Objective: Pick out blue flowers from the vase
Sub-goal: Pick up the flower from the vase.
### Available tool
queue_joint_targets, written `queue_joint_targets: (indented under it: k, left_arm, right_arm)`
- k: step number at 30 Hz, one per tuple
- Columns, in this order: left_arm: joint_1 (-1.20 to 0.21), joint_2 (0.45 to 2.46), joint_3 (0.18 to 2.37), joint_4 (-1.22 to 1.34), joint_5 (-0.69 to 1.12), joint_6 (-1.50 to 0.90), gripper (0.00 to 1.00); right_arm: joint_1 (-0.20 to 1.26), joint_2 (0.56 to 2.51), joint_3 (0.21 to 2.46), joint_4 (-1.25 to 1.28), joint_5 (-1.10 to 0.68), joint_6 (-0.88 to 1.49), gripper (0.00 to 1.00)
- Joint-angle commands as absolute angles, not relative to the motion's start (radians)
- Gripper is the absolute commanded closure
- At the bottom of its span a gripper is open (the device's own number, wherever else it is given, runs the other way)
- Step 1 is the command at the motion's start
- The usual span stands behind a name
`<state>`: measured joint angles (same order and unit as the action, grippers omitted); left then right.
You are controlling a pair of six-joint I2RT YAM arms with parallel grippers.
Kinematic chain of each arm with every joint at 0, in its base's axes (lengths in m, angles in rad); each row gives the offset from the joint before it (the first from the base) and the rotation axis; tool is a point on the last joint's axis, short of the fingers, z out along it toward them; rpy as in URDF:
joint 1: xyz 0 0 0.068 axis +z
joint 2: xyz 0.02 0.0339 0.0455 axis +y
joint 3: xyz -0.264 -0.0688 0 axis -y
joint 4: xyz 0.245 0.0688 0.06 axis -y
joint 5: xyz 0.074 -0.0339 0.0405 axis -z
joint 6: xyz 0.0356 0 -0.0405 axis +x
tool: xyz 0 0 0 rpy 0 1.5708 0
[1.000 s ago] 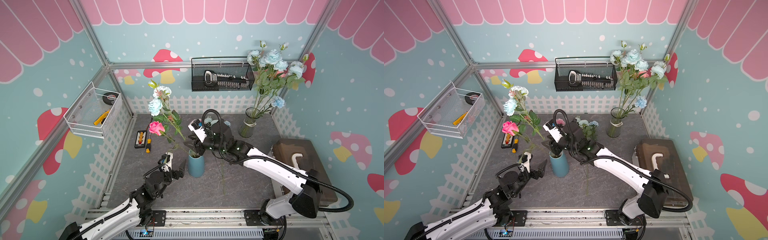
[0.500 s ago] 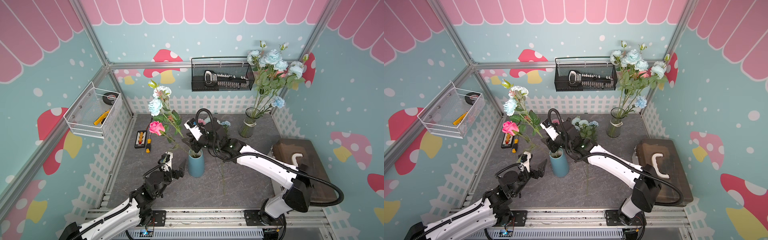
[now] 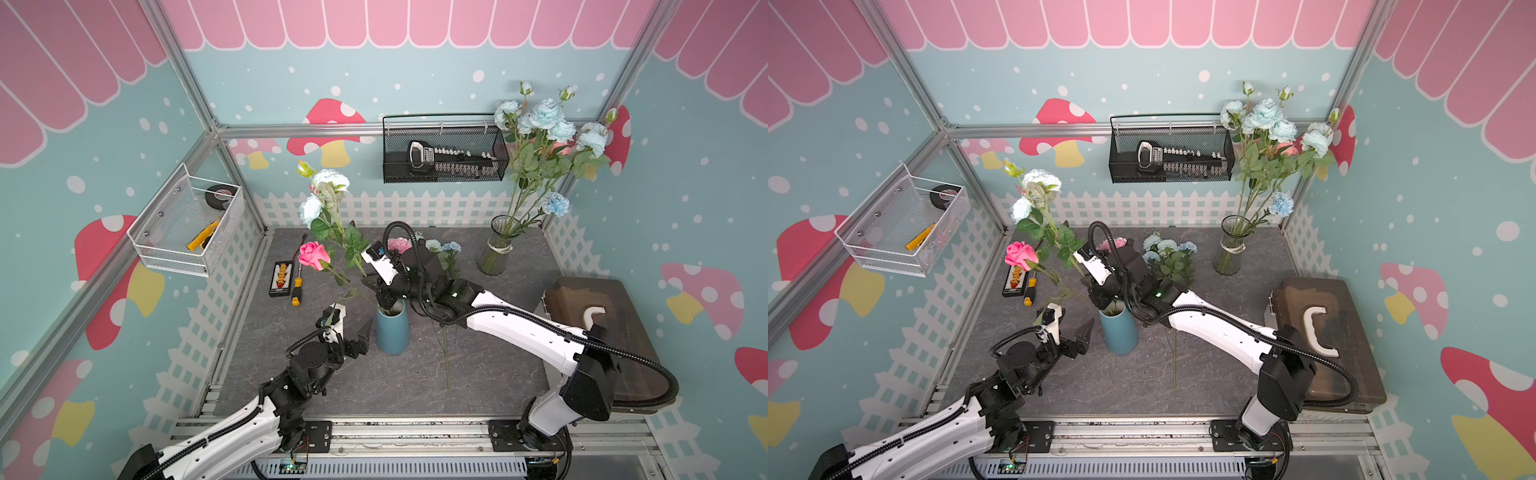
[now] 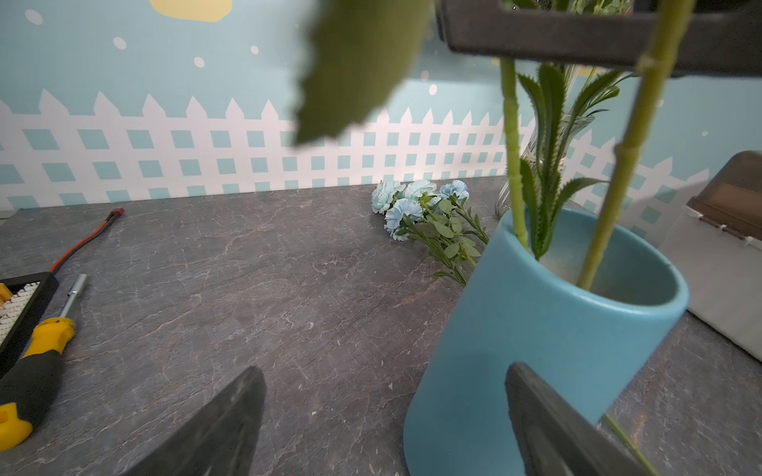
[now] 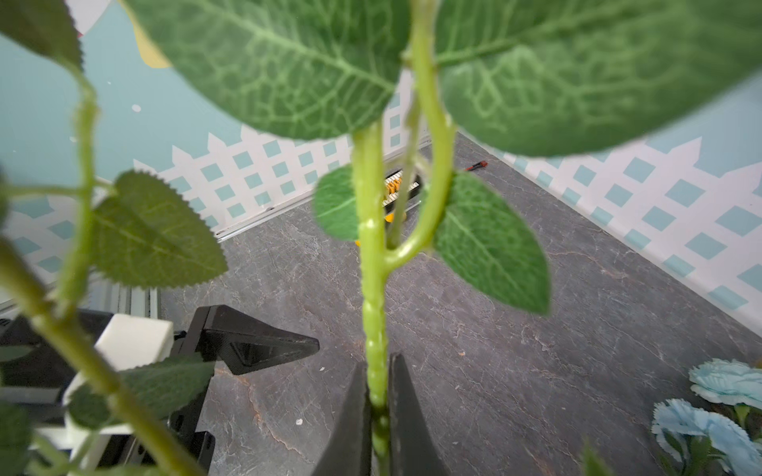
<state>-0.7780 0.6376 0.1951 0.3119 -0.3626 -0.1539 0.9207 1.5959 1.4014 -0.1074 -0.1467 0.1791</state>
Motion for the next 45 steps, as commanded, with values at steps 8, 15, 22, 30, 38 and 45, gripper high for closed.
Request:
queue_joint_targets:
  k: [8, 15, 22, 30, 38, 45]
  left_arm:
    - [-0.770, 0.631, 0.219, 0.327, -0.352, -0.164, 0.09]
    - [-0.770, 0.633, 0.220, 0.327, -0.350, -0.163, 0.09]
    - [-0.770, 0.633, 0.220, 0.328, -0.350, -0.163, 0.09]
    - [-0.770, 0.646, 0.224, 0.330, -0.348, -0.163, 0.09]
    - [-0.770, 0.646, 0.226, 0.330, -0.348, -0.162, 0.09]
    - [-0.770, 0.641, 0.222, 0.329, -0.347, -0.161, 0.09]
  right_arm:
    - [0.945, 1.539, 1.409, -0.064, -0.143, 0.151, 1.00]
    - [0.948, 1.500, 1.438, -0.078, -0.136, 0.133, 1.00]
    - [0.948, 1.468, 1.461, -0.076, -0.124, 0.137, 1.00]
    - [0.948, 1.455, 1.525, -0.067, -0.163, 0.143, 1.00]
    - [0.947, 1.435, 1.625, -0.101, -0.182, 0.136, 1.00]
    - [0.946, 1.393, 1.712, -0.162, -0.149, 0.104, 1.00]
